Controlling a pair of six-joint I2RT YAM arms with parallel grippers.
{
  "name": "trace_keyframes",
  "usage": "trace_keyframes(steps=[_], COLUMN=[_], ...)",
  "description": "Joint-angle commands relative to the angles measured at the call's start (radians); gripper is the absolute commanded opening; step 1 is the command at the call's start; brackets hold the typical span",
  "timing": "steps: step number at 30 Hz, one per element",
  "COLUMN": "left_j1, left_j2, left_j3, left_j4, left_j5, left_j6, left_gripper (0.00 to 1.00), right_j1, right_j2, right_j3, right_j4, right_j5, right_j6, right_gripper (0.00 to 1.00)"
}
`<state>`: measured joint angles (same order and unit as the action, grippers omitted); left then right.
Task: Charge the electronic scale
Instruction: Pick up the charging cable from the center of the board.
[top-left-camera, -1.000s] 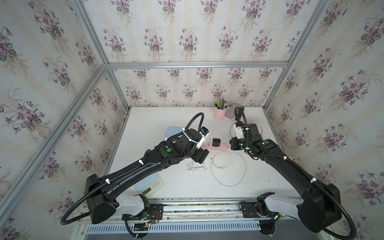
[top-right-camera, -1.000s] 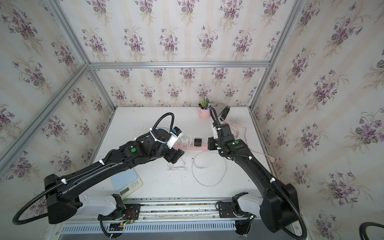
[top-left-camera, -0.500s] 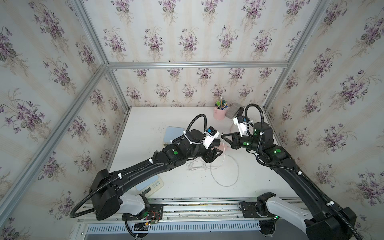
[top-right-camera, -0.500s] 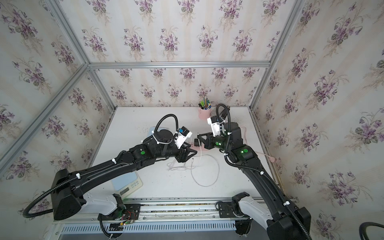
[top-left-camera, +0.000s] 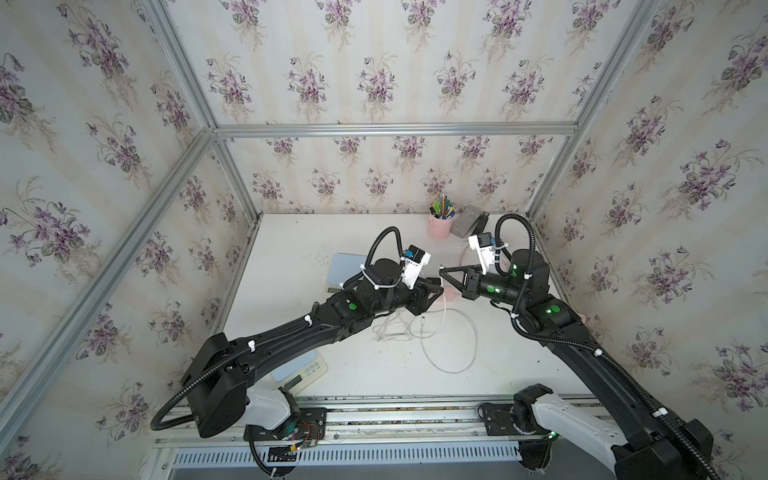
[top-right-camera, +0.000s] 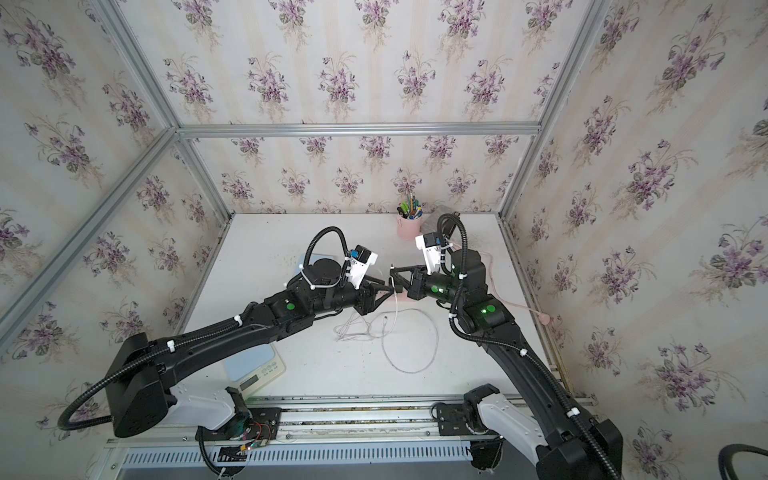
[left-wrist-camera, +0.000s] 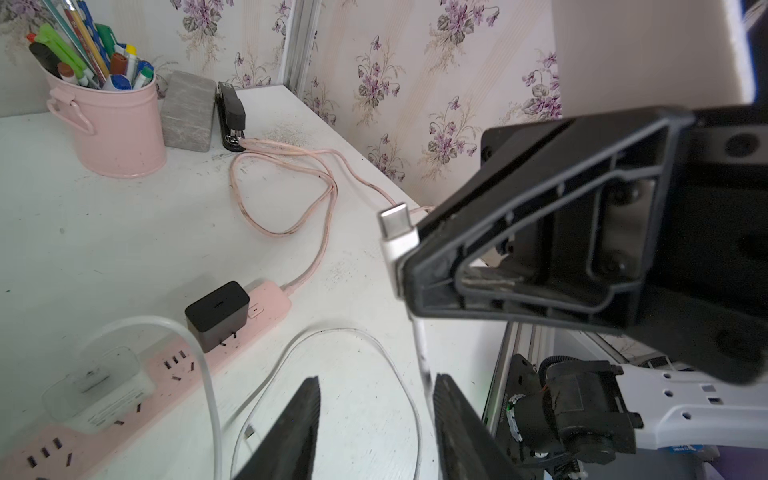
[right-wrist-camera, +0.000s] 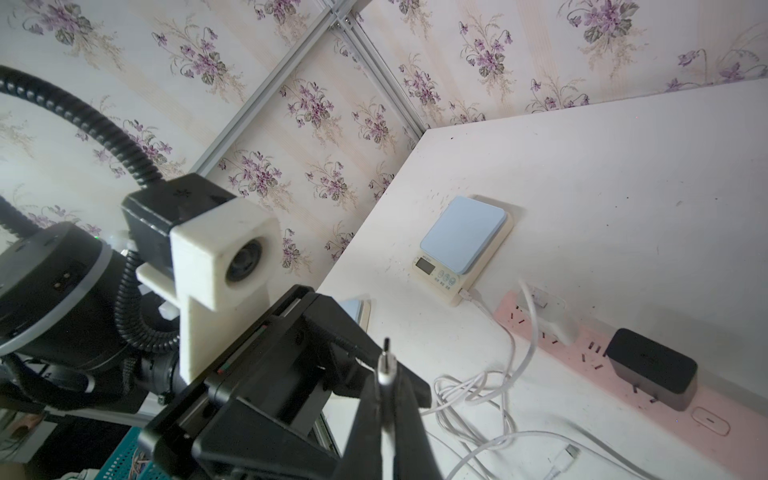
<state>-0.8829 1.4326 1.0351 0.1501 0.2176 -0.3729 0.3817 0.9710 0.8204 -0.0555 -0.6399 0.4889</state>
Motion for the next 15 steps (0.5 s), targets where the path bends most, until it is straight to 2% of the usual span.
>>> trace_keyframes(steps=[1,5,8,10,12,15], left_j1=[0.002,-0.001,-0.004,-0.005,-0.004,-0.004], left_j2=[0.041,0.099,0.114,0.115,0.108,0.087], left_j3=[-0.003,-0.003,0.002,0.002,-0.003,-0.018], left_j4=[0.11,0.204,0.218,0.22,0.219,0.222], left_j5=[0.047,0.077,0.071,0.068,0.062,0.028], left_j6=[-0.07,-0.137,-0.144,-0.134,-0.125,-0.118], left_gripper=[0.47,0.44,0.24,0.02,0.0,0.0], right_j1=[0.002,0.001,0.002,0.0,0.001,0.002], right_j2=[-0.026,-0.046,-0.048,-0.051,-0.056,-0.066], right_j3=[-0.023,-0.043,-0.034,-0.034,-0.042,-0.057], right_j4=[0.072,0.09,0.056,0.052,0.063,0.093], right_j5=[0.055,0.084,0.111,0.107,0.095,0.065], right_j6=[0.122,0.189,0.203,0.2,0.203,0.211], right_gripper=[0.0,0.0,0.0,0.0,0.03,0.43])
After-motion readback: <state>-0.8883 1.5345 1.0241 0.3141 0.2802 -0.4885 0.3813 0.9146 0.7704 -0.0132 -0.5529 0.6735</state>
